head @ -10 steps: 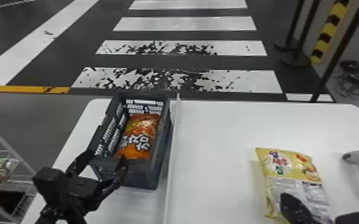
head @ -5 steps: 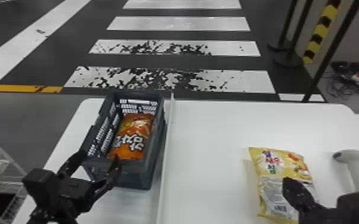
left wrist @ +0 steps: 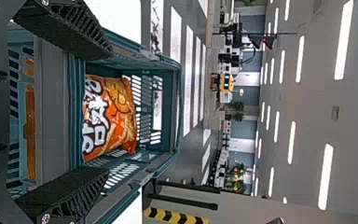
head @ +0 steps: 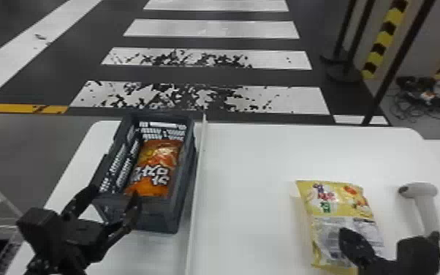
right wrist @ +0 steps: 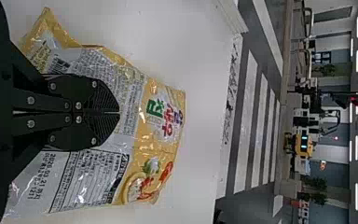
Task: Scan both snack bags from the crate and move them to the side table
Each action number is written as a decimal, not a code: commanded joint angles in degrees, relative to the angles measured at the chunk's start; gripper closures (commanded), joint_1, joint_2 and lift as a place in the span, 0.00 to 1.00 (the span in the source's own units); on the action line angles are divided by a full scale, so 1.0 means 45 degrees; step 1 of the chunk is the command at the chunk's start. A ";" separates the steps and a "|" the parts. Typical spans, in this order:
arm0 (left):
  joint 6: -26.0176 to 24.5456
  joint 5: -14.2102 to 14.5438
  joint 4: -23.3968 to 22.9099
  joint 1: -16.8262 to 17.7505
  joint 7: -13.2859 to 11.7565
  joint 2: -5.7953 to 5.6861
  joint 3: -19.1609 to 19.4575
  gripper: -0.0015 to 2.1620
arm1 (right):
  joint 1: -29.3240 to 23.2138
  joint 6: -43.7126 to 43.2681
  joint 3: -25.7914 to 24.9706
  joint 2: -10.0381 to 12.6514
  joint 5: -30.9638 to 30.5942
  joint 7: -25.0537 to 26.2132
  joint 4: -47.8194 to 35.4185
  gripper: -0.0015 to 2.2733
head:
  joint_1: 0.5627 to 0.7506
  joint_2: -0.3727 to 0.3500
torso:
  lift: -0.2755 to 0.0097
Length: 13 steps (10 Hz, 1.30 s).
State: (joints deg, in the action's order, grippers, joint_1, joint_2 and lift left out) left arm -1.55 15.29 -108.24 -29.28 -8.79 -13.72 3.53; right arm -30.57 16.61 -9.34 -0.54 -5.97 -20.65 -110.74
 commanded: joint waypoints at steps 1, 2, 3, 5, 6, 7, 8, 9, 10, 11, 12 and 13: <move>0.0000 0.0000 -0.0010 -0.0036 0.0000 -0.0018 0.0017 0.04 | 0.0738 -0.0105 -0.0151 -0.0152 -0.0001 0.0000 0.1015 0.98 | 0.70 0.54 | 0.62; 0.0000 0.0000 -0.0010 -0.0076 0.0000 0.0002 0.0056 0.04 | 0.0797 -0.0144 -0.0210 -0.0152 -0.0001 0.0000 0.1132 0.98 | 0.70 0.53 | 0.62; 0.0000 0.0000 0.0010 -0.0076 0.0000 0.0021 0.0056 0.04 | 0.0758 -0.0261 -0.0249 -0.0172 -0.0001 0.0000 0.1074 0.98 | 0.70 0.52 | 0.62; 0.0000 0.0000 0.0010 -0.0076 0.0000 0.0041 0.0056 0.04 | 0.0426 -0.0340 -0.0308 -0.0152 0.0038 0.0000 0.0449 0.98 | 0.70 0.51 | 0.62; 0.0000 0.0000 0.0010 -0.0076 0.0000 0.0041 0.0056 0.04 | 0.0230 -0.0340 -0.0327 -0.0133 0.0057 0.0000 -0.0020 0.98 | 0.70 0.51 | 0.62; 0.0000 0.0000 0.0029 -0.0076 0.0000 0.0041 0.0056 0.04 | 0.0094 -0.0340 -0.0327 -0.0133 0.0096 0.0000 -0.0469 0.98 | 0.70 0.51 | 0.62; 0.0000 0.0000 0.0029 -0.0076 0.0000 0.0041 0.0056 0.04 | 0.0055 -0.0340 -0.0405 -0.0113 0.0175 0.0000 -0.0801 0.98 | 0.70 0.51 | 0.62; 0.0000 0.0000 0.0029 -0.0076 0.0000 0.0041 0.0056 0.04 | 0.0055 -0.0300 -0.0503 -0.0113 0.0253 0.0019 -0.0938 0.98 | 0.70 0.51 | 0.62; 0.0000 0.0000 0.0010 -0.0076 0.0000 0.0041 0.0056 0.04 | 0.0094 -0.0222 -0.0698 -0.0113 0.0253 0.0019 -0.0880 0.98 | 0.70 0.50 | 0.62; 0.0000 0.0000 0.0029 -0.0076 0.0000 0.0041 0.0056 0.04 | 0.0484 -0.0222 -0.1128 -0.0094 0.0272 0.0078 -0.0215 0.98 | 0.70 0.49 | 0.62; 0.0040 0.0000 0.0010 -0.0076 0.0000 0.0041 0.0056 0.04 | 0.0953 -0.0379 -0.1675 -0.0113 0.0370 0.0195 0.0624 0.98 | 0.70 0.48 | 0.62; 0.0000 0.0000 0.0029 -0.0076 0.0000 0.0041 0.0056 0.04 | 0.1305 -0.0613 -0.2222 -0.0133 0.0448 0.0234 0.1191 0.98 | 0.70 0.43 | 0.62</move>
State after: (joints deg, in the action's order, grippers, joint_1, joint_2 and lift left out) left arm -1.52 15.29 -108.12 -29.62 -8.80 -13.53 3.78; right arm -25.63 14.40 -17.97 -1.08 -4.18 -19.61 -106.94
